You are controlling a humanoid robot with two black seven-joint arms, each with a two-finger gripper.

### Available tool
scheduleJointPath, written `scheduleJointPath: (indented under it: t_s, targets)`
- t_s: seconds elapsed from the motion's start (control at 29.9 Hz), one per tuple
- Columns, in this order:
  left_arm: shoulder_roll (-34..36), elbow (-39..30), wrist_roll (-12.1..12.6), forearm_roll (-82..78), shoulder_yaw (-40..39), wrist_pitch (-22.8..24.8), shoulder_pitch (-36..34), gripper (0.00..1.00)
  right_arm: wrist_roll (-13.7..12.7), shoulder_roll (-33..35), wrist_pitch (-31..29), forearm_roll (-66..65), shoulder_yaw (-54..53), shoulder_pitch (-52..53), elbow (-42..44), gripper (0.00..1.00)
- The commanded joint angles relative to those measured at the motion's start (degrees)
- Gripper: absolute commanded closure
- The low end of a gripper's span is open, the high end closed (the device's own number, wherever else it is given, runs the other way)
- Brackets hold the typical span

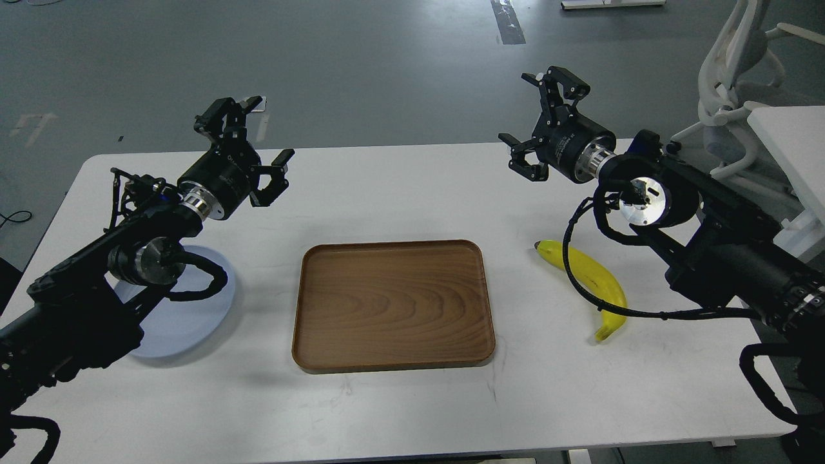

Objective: Place banana on plate with both arms

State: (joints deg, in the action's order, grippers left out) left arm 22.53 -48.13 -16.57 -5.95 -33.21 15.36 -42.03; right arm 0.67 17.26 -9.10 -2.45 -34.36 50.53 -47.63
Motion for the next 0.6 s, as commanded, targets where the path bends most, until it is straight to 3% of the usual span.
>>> scheduleJointPath:
  t_s: [0.0,0.57]
  targets:
    - [1.5,0.0,0.0,0.0,-0.1,4.3,-0.1,0.02,-1.0,0.4,0.0,0.4,-0.4,-0.9,-1.8,0.01]
    - [0.9,1.0,0.7,0.0,0.2,4.5,-0.4,0.02,-0.9,1.0,-0.4,0.4,-0.1,-0.3,-2.4,0.01]
